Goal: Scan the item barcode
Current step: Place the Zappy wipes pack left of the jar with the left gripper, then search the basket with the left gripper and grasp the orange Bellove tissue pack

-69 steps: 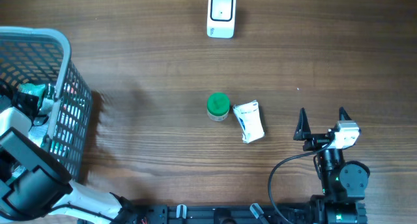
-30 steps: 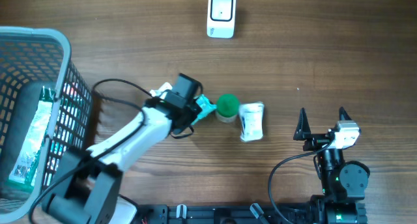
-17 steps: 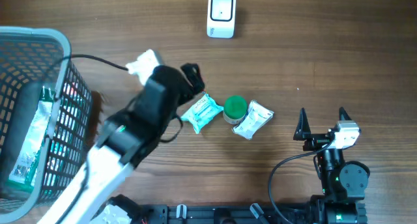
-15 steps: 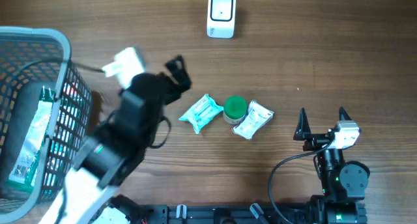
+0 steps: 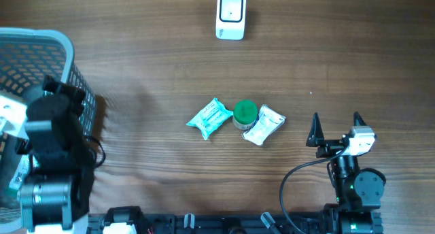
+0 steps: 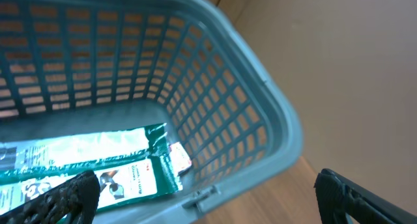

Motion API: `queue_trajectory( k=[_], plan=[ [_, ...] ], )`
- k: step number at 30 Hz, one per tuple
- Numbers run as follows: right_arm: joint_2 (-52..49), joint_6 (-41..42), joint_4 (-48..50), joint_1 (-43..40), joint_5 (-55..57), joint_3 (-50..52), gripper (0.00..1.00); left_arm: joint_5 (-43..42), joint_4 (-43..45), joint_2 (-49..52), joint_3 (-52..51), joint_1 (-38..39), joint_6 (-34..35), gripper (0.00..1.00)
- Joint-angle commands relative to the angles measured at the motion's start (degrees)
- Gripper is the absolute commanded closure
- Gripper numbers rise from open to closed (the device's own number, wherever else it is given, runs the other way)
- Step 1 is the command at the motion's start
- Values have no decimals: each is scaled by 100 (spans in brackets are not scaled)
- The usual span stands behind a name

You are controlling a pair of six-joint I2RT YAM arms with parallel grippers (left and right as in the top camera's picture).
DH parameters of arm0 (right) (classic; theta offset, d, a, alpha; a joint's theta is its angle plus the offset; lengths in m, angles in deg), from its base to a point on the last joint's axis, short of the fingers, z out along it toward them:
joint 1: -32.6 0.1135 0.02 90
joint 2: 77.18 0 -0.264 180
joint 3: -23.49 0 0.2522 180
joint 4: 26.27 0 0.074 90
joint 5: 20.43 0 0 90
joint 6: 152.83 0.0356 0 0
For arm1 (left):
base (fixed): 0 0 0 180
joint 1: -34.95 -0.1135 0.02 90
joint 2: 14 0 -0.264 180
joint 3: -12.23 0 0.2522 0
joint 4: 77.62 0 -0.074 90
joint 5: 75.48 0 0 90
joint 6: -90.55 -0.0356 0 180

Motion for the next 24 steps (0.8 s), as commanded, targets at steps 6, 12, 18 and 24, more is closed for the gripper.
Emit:
queue_trajectory(
  k=[6,12,18,24],
  plan=[
    [42,-50,13,2,37,7,0,-1991,-96,1447,26,-1534,391,0],
    [42,-52,13,2,37,7,0,-1991,-262,2138,26,-1687,391,0],
    [42,-52,13,2,37,7,0,-2249,-280,2356,2,-1687,391,0],
    [42,-52,13,2,37,7,0,-2245,-400,2647,-7,-1687,391,0]
  ],
)
